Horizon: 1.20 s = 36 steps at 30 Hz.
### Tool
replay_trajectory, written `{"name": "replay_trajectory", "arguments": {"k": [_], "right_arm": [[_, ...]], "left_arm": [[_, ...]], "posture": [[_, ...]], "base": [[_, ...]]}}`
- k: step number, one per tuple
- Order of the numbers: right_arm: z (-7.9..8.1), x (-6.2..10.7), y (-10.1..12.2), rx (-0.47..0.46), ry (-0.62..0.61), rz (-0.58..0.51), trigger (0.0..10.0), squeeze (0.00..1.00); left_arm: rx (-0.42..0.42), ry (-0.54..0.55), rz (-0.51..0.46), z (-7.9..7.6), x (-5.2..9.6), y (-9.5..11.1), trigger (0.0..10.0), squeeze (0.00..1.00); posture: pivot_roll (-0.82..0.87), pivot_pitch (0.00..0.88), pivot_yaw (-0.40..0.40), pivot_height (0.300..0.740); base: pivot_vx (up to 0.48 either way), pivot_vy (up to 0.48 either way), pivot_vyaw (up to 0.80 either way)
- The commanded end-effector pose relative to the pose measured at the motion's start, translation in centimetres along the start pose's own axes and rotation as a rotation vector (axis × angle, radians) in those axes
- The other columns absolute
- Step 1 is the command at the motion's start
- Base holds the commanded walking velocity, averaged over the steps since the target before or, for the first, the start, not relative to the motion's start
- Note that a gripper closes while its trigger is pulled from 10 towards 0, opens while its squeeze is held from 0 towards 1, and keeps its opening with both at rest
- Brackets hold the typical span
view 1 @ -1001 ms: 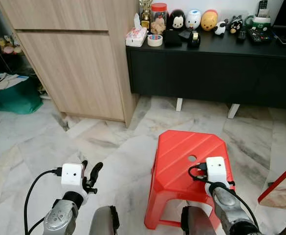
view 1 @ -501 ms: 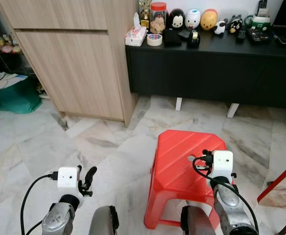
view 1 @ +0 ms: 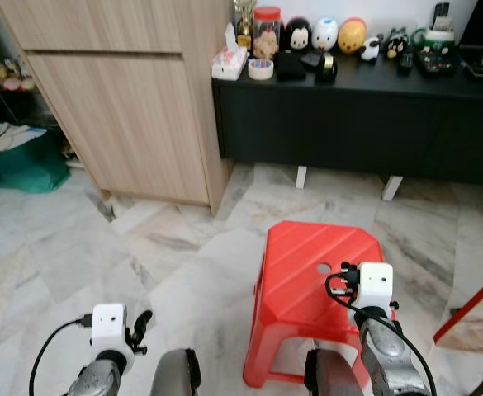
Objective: Hang keys on a hook
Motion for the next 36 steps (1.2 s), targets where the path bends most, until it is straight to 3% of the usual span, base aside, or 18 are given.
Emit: {"name": "replay_trajectory", "arguments": {"k": [1, 8, 15, 26, 30, 36], "right_arm": [[0.2, 0.0, 0.3, -0.012, 0.005, -0.005, 10.0, 0.0], [0.7, -0.1, 0.3, -0.018, 0.024, 0.0, 10.0, 0.0], [0.6, -0.2, 0.4, -0.021, 0.033, 0.007, 10.0, 0.0], [1.7, 0.0, -0.6, -0.037, 0.077, 0.053, 10.0, 0.0], [2.1, 0.1, -0.7, -0.047, 0.094, 0.061, 10.0, 0.0], [2.2, 0.1, -0.7, -0.043, 0.104, 0.063, 10.0, 0.0]], "left_arm": [[-0.002, 0.02, -0.009, 0.6, -0.1, 0.1, 10.0, 0.0], [-0.013, 0.002, 0.04, 0.0, 0.0, -1.6, 10.0, 0.0], [-0.091, -0.031, 0.131, -0.3, 0.3, -3.8, 10.0, 0.0], [-0.095, 0.009, 0.225, 0.9, 1.2, -6.1, 10.0, 0.0], [-0.095, 0.013, 0.251, 0.9, 1.4, -6.7, 10.0, 0.0], [-0.159, -0.025, 0.293, 0.3, 1.6, -7.5, 10.0, 0.0]], "posture": [[0.01, 0.0, 0.011, 0.651], [0.01, 0.0, 0.008, 0.691], [0.02, 0.002, 0.002, 0.736], [0.02, 0.011, 0.001, 0.736], [0.02, 0.013, 0.002, 0.736], [0.02, 0.014, 0.003, 0.736]], "base": [[0.0, 0.0, 0.0], [0.0, 0.0, 0.0], [0.0, 0.0, 0.0], [0.0, 0.0, 0.0], [0.0, 0.0, 0.0], [0.0, 0.0, 0.0]]}}
Point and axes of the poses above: a point about 5 cm out from each wrist's last joint towards the gripper, its own x axis pointing back from the gripper into the wrist, its own y axis along the axis of the wrist's last joint, z = x × y, the point moved 6 cm from there along -x, pointing out of the wrist towards the gripper, and after that the axes turned 2 degrees about x, right-handed, at the moved point
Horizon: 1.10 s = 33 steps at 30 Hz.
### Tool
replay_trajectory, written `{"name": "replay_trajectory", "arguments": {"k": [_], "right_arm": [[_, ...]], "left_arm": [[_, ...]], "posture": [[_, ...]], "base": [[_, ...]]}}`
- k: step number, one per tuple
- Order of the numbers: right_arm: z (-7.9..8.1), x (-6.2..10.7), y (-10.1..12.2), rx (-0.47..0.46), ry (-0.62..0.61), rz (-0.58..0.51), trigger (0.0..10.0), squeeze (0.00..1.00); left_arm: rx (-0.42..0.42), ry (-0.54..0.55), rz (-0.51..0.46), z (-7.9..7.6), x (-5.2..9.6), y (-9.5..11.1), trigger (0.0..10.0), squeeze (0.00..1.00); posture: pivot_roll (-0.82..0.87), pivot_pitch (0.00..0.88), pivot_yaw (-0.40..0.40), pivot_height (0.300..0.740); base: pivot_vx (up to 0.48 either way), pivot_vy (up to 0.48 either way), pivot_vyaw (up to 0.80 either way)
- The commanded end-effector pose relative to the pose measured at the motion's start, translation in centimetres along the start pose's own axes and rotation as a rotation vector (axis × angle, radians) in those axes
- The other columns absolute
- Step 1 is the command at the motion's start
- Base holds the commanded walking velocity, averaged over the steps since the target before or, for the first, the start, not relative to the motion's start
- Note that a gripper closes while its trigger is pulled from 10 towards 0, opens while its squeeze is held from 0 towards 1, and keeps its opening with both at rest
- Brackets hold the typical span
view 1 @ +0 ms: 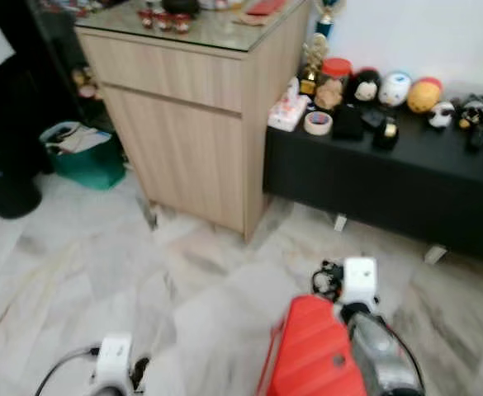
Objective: Hang keys on a hook
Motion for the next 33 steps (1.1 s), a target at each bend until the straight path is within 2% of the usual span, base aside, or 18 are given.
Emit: {"name": "replay_trajectory", "arguments": {"k": [1, 15, 22, 33], "right_arm": [[1.7, -0.4, 0.8, -0.009, 0.044, -0.021, 10.0, 0.0], [1.7, -0.4, 0.8, -0.008, 0.041, -0.015, 10.0, 0.0], [1.7, -0.4, 0.7, -0.004, 0.04, -0.012, 10.0, 0.0], [1.7, -0.4, 0.7, -0.004, 0.039, -0.009, 10.0, 0.0]], "left_arm": [[-0.014, 0.013, 0.097, 0.7, 1.1, -3.0, 10.0, 0.0], [-0.011, -0.004, 0.143, 0.2, 1.5, -4.3, 10.0, 0.0], [-0.008, 0.009, 0.199, 0.9, 2.0, -5.6, 10.0, 0.0], [-0.004, 0.02, 0.24, 1.1, 2.3, -6.6, 10.0, 0.0]], "posture": [[0.02, 0.014, 0.003, 0.736], [0.02, 0.014, 0.004, 0.736], [0.02, 0.014, 0.004, 0.736], [0.02, 0.013, 0.004, 0.736]], "base": [[0.0, 0.0, 0.0], [0.0, 0.0, 0.0], [0.0, 0.0, 0.0], [0.0, 0.0, 0.0]]}}
Point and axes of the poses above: a point about 5 cm out from each wrist's last joint towards the gripper, its own x axis pointing back from the gripper into the wrist, its own y axis along the axis of the wrist's last joint, z = x × y, the point moved 6 cm from there along -x, pointing out of the wrist towards the gripper, and after that the axes turned 2 degrees about x, right-handed, at the moved point
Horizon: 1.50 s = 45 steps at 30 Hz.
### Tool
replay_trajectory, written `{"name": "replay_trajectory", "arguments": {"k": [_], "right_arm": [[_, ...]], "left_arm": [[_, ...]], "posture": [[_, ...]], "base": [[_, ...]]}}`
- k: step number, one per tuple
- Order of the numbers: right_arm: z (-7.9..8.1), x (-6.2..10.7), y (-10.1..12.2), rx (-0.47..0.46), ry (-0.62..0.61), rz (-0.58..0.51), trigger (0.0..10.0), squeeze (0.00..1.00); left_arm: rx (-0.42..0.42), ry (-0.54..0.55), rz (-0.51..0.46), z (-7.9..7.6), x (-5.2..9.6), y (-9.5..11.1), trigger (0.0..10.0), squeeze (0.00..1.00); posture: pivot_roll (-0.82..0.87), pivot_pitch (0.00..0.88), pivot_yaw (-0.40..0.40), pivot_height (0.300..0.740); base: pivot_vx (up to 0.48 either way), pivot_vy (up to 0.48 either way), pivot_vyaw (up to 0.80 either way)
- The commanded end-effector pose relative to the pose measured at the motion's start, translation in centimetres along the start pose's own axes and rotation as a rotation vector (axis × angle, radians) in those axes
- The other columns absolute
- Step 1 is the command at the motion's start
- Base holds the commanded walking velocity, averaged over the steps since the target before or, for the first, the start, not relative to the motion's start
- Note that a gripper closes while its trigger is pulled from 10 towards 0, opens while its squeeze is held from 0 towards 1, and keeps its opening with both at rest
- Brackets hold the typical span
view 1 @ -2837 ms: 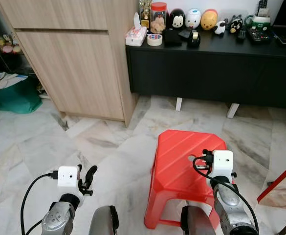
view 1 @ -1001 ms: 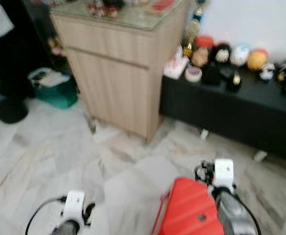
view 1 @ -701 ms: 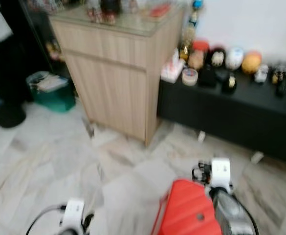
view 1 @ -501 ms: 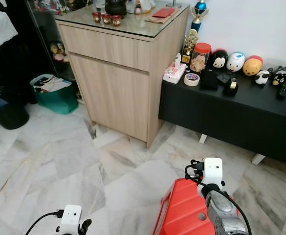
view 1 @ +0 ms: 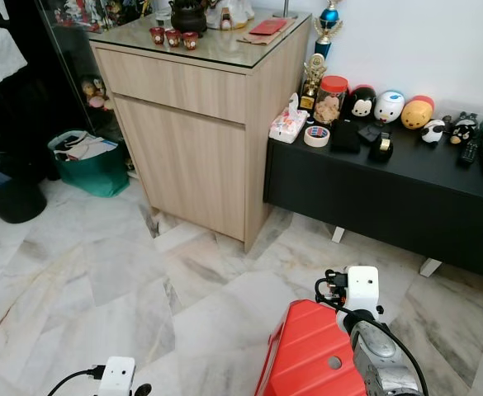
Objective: Hang keys on a hook
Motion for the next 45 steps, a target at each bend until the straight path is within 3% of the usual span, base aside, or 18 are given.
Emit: {"name": "replay_trajectory", "arguments": {"k": [1, 31, 45], "right_arm": [[0.0, -0.1, 0.3, -0.001, -0.002, -0.005, 10.0, 0.0], [0.1, -0.4, 0.6, 0.011, -0.003, 0.002, 10.0, 0.0], [0.2, -0.6, 0.9, 0.013, 0.001, -0.002, 10.0, 0.0]], "left_arm": [[-0.015, 0.009, 0.032, 0.3, 0.2, -0.7, 10.0, 0.0], [-0.012, 0.007, 0.013, 0.6, 0.0, 0.1, 10.0, 0.0], [-0.039, -0.013, -0.071, 0.5, -0.6, 2.9, 10.0, 0.0]], "posture": [[0.02, 0.013, 0.004, 0.736], [0.02, 0.008, 0.004, 0.736], [0.03, 0.01, 0.005, 0.736]], "base": [[0.0, 0.0, 0.0], [-0.275, 0.0, 0.0], [-0.344, 0.0, 0.0]]}}
Point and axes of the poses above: a point about 5 cm out from each wrist's last joint towards the gripper, its own x axis pointing back from the gripper into the wrist, its own y axis along the axis of the wrist's last joint, z = x × y, the point moved 6 cm from there along -x, pointing out of the wrist towards the gripper, and after that the axes turned 2 degrees about x, right-handed, at the moved point
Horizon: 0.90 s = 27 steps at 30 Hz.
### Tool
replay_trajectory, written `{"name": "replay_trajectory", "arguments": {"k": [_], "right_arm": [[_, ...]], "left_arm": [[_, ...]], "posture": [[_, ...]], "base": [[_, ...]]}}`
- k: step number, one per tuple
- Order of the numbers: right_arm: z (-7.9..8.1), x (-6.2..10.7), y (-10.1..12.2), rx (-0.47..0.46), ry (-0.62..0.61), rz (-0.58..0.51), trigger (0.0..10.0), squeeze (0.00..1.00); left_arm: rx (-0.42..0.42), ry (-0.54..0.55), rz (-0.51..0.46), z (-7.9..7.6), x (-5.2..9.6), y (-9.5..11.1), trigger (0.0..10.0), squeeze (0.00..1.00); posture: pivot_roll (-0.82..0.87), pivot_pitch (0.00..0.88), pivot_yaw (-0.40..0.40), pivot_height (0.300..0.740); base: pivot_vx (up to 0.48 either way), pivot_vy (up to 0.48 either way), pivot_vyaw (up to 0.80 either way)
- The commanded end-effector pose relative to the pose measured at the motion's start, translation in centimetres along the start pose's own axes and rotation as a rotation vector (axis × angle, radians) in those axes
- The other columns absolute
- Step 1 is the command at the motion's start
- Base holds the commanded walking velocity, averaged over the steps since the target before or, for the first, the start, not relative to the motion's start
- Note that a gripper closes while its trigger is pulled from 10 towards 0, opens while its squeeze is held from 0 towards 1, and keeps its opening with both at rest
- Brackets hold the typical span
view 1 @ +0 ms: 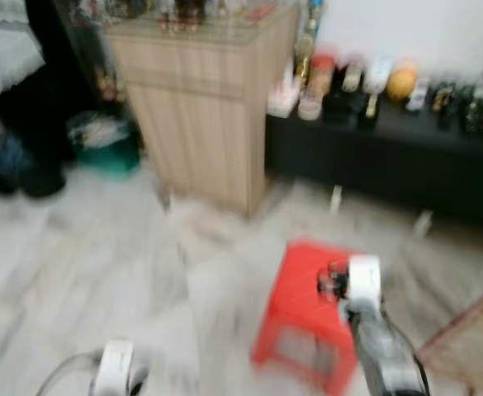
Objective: Hang keys on a hook
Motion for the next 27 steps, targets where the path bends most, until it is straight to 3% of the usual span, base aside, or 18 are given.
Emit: {"name": "replay_trajectory", "arguments": {"k": [1, 7, 12, 16, 21, 27], "right_arm": [[-0.5, 0.2, -0.3, 0.009, -0.01, 0.011, 10.0, 0.0], [-0.5, 0.1, -0.2, 0.011, -0.008, 0.012, 10.0, 0.0], [-0.2, -0.1, 0.3, 0.015, 0.0, 0.005, 10.0, 0.0], [0.0, -0.3, 0.9, 0.02, 0.011, -0.005, 10.0, 0.0], [0.5, -0.8, 2.0, 0.035, 0.039, -0.015, 10.0, 0.0], [1.8, -1.3, 2.8, 0.041, 0.125, 0.003, 10.0, 0.0]], "left_arm": [[-0.006, -0.011, -0.001, -0.2, 0.1, -0.2, 10.0, 0.0], [-0.017, -0.025, -0.042, -0.5, -0.1, 0.8, 10.0, 0.0], [-0.047, -0.042, -0.119, -1.0, -0.4, 3.0, 10.0, 0.0], [-0.053, -0.041, -0.166, -1.0, -0.6, 4.3, 10.0, 0.0], [-0.072, -0.065, -0.275, -1.2, -0.6, 7.5, 10.0, 0.0], [-0.106, -0.131, -0.378, -2.0, -0.4, 10.6, 10.0, 0.0]], "posture": [[0.02, 0.01, 0.005, 0.736], [0.03, 0.01, 0.004, 0.736], [0.03, 0.011, 0.003, 0.736], [0.02, 0.01, 0.003, 0.736], [0.03, 0.012, 0.0, 0.736], [0.02, 0.007, 0.001, 0.736]], "base": [[-0.352, 0.0, 0.0], [-0.352, 0.0, 0.0], [-0.334, 0.0, 0.0], [0.0, 0.0, 0.0], [0.0, 0.0, 0.0], [0.0, 0.0, 0.0]]}}
Point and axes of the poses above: a point about 5 cm out from each wrist's last joint towards the gripper, its own x axis pointing back from the gripper into the wrist, its own y axis along the axis of the wrist's last joint, z = x × y, the point moved 6 cm from there along -x, pointing out of the wrist towards the gripper, and after that the axes turned 2 degrees about x, right-handed, at the moved point
